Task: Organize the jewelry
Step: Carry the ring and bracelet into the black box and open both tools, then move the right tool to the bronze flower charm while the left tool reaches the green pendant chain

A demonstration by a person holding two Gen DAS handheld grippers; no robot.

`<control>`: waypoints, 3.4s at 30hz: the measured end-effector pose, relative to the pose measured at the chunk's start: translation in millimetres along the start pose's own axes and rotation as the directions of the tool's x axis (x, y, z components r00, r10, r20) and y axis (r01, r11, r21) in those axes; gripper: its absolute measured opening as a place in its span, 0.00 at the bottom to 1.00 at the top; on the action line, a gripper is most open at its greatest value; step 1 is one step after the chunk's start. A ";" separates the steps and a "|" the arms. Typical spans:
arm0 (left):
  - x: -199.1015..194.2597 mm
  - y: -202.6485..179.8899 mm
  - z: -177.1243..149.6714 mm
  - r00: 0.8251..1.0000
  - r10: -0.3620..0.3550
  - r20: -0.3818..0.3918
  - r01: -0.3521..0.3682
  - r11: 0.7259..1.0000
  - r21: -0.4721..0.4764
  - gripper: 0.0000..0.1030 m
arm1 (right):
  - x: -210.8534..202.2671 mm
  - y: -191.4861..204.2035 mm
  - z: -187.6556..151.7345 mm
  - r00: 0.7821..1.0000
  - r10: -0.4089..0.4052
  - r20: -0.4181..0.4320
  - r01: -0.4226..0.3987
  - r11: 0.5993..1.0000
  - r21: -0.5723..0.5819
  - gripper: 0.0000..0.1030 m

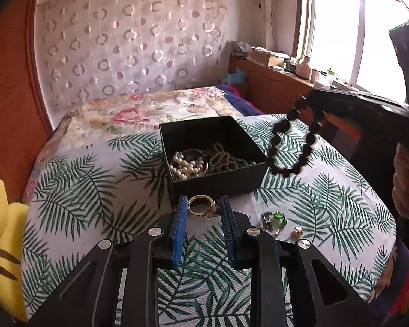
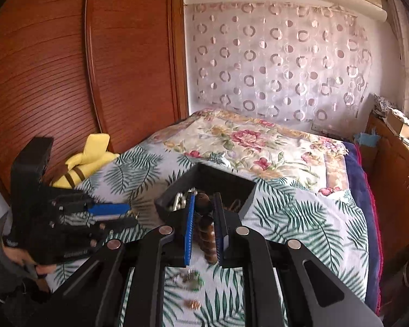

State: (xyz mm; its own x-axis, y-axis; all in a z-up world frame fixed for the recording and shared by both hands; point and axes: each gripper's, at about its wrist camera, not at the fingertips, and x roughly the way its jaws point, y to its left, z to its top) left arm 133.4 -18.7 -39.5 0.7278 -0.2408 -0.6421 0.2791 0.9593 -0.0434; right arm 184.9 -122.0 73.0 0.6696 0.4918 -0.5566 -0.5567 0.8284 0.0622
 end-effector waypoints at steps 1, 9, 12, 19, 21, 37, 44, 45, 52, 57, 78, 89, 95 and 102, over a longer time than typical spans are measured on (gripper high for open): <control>0.4 1.1 1.4 1.000 0.003 0.002 -0.003 1.000 0.000 0.22 | 3.9 -1.1 4.3 1.000 0.003 0.001 -0.003 1.000 0.002 0.14; 3.9 7.0 13.8 1.000 0.014 0.018 -0.014 1.000 -0.001 0.22 | 40.9 -7.5 19.8 0.999 -0.022 -0.025 0.022 1.000 0.007 0.14; 7.3 9.1 18.0 1.000 0.019 0.019 -0.019 1.000 -0.002 0.22 | 54.8 -13.8 21.3 0.999 -0.029 -0.042 0.030 0.999 0.024 0.14; 14.0 10.7 26.2 1.000 0.024 0.016 -0.024 1.000 -0.001 0.22 | 65.9 -19.6 32.4 0.999 -0.022 -0.026 0.023 0.999 0.049 0.14; 16.1 10.4 29.2 0.999 0.027 0.019 -0.027 1.000 0.001 0.22 | 66.9 -19.5 38.2 1.000 -0.019 -0.019 0.020 0.999 0.050 0.14; 51.8 11.0 49.6 0.999 0.042 -0.004 -0.042 0.999 0.016 0.22 | 102.6 -32.9 12.5 0.989 0.010 -0.147 0.006 0.994 0.110 0.16; 70.1 4.5 56.6 0.999 0.048 -0.017 -0.047 0.998 0.030 0.22 | 88.7 -48.2 4.4 0.990 -0.030 -0.140 0.045 0.994 0.103 0.16; 72.4 3.7 57.7 0.999 0.049 -0.018 -0.048 0.998 0.033 0.22 | 86.8 -50.4 2.0 0.989 -0.034 -0.141 0.049 0.993 0.103 0.16; 80.9 -1.0 63.6 0.998 0.052 -0.022 -0.051 0.998 0.041 0.24 | 78.0 -56.6 -13.6 0.987 -0.061 -0.151 0.074 0.994 0.084 0.16; 77.5 -5.2 63.5 0.999 0.052 -0.008 -0.051 0.997 0.049 0.61 | 70.6 -54.6 -25.4 0.986 -0.059 -0.158 0.072 0.994 0.078 0.16; 27.2 -5.5 2.2 1.000 0.002 0.020 -0.003 1.000 0.028 0.93 | 35.1 -7.5 -108.1 0.974 0.001 -0.225 0.011 0.999 0.052 0.28; 21.4 -8.3 -28.8 1.000 -0.020 -0.024 0.020 0.999 0.032 0.93 | 44.4 12.4 -131.9 0.954 0.003 -0.299 0.000 1.000 0.009 0.28; 24.4 -8.6 -34.0 0.999 -0.023 -0.043 0.024 0.999 0.029 0.93 | 46.5 21.2 -132.3 0.951 -0.047 -0.306 0.029 0.998 -0.063 0.28; 28.1 -11.7 -34.2 0.998 -0.029 -0.058 0.031 0.999 0.034 0.93 | 42.2 18.8 -132.6 0.953 -0.016 -0.304 -0.004 0.998 -0.063 0.16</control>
State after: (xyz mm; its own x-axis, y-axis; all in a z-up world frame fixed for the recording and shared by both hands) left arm 129.1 -31.7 -83.2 0.6815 -0.2597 -0.6842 0.3225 0.9458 -0.0378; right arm 137.5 -121.3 -59.2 0.4975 0.3741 -0.7827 -0.5889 0.8081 0.0120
